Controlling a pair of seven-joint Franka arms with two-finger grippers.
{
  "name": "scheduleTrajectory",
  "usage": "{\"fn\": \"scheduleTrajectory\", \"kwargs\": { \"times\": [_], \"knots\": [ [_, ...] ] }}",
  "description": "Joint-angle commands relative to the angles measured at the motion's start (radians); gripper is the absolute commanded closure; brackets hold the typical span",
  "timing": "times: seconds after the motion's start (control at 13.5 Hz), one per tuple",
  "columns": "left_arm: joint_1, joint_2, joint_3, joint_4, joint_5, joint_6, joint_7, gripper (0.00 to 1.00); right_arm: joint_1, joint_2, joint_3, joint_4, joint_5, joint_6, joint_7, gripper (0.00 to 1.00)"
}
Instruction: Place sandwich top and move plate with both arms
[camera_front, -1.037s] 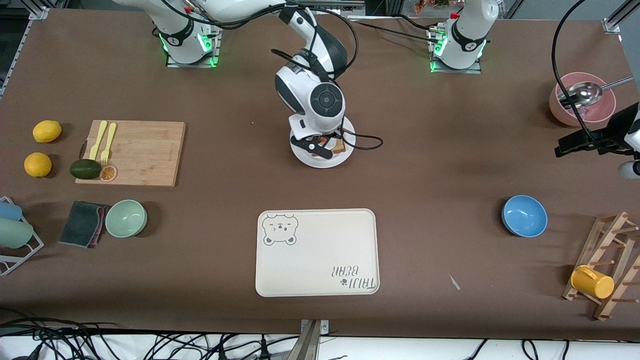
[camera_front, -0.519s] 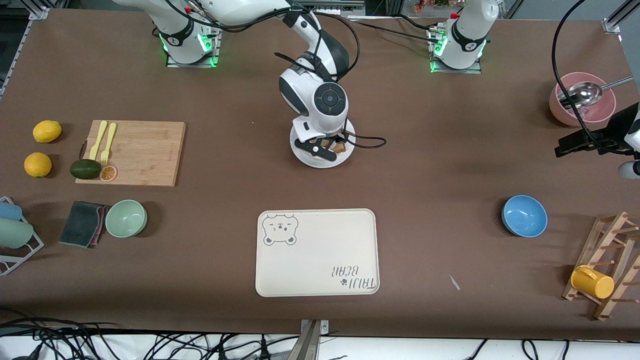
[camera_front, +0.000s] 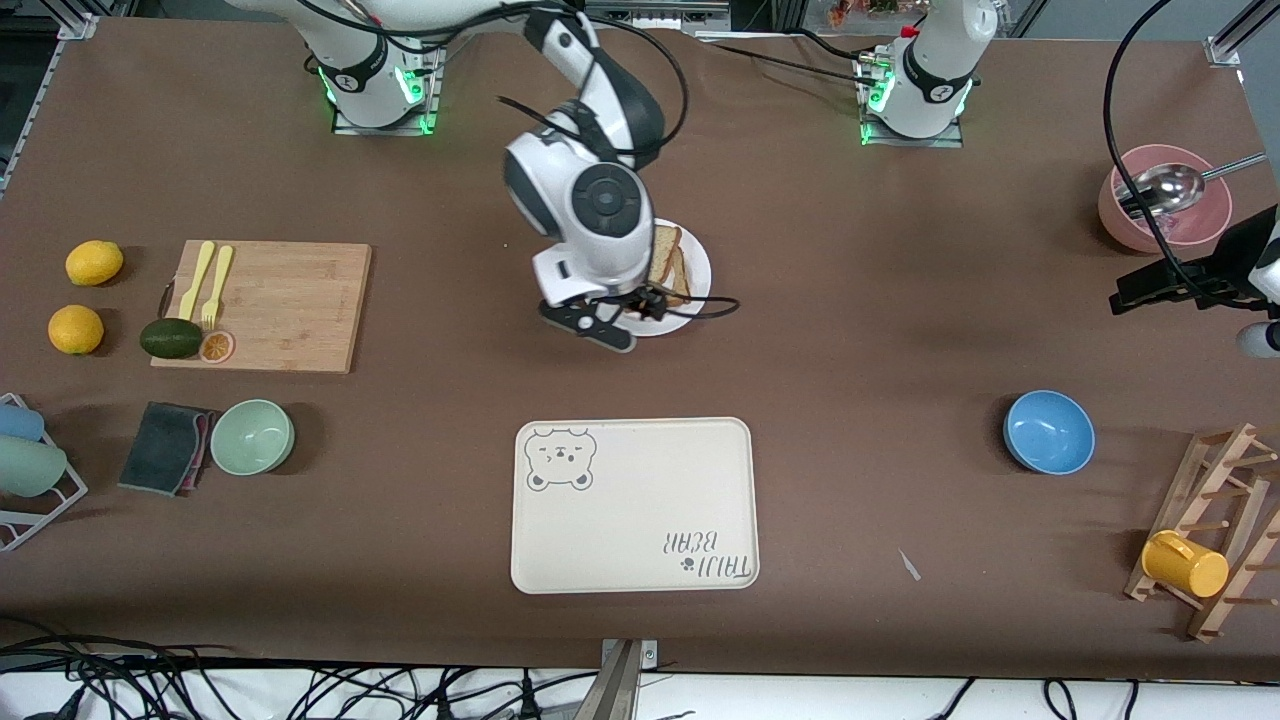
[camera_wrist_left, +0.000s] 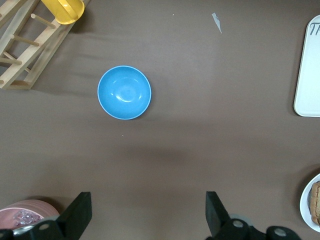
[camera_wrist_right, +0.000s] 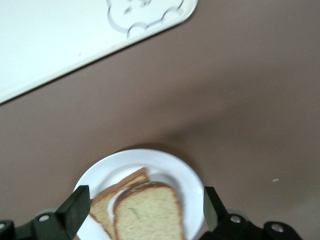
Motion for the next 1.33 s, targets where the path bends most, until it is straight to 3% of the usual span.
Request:
{"fn": "scheduleTrajectory", "kwargs": {
  "times": [0.0,0.3,0.52,0.67,0.89,1.11,1.26],
  "knots": [
    [0.004,0.002,0.001,-0.003,0.0,0.011,0.013,0.0,-0.033,-0.082,-0.065,-0.015,0.006,-0.103,-0.182,0.0],
    [0.007,0.002,-0.001,-0.008,0.005,0.011,0.013,0.0,-0.076,-0.151,-0.206,-0.018,0.052,-0.224,-0.524,0.0],
    [-0.004,0.002,-0.002,-0.008,0.0,0.006,0.011,0.0,-0.085,-0.192,-0.365,-0.021,0.141,-0.307,-0.772,0.0],
    [-0.008,0.003,-0.002,-0.009,-0.01,0.008,0.013,0.0,-0.085,-0.217,-0.442,-0.023,0.139,-0.367,-0.923,0.0],
    [0.007,0.023,-0.001,-0.009,-0.116,0.008,0.013,0.0,-0.062,-0.249,-0.577,-0.033,0.13,-0.423,-1.093,0.0],
    [0.01,0.051,-0.001,-0.011,-0.214,0.006,0.013,0.0,-0.053,-0.254,-0.657,-0.024,0.121,-0.485,-1.146,0.0],
    [0.03,0.081,-0.001,-0.014,-0.332,0.003,0.013,0.0,-0.053,-0.292,-0.662,-0.024,0.101,-0.501,-1.169,0.0]
  ]
}}
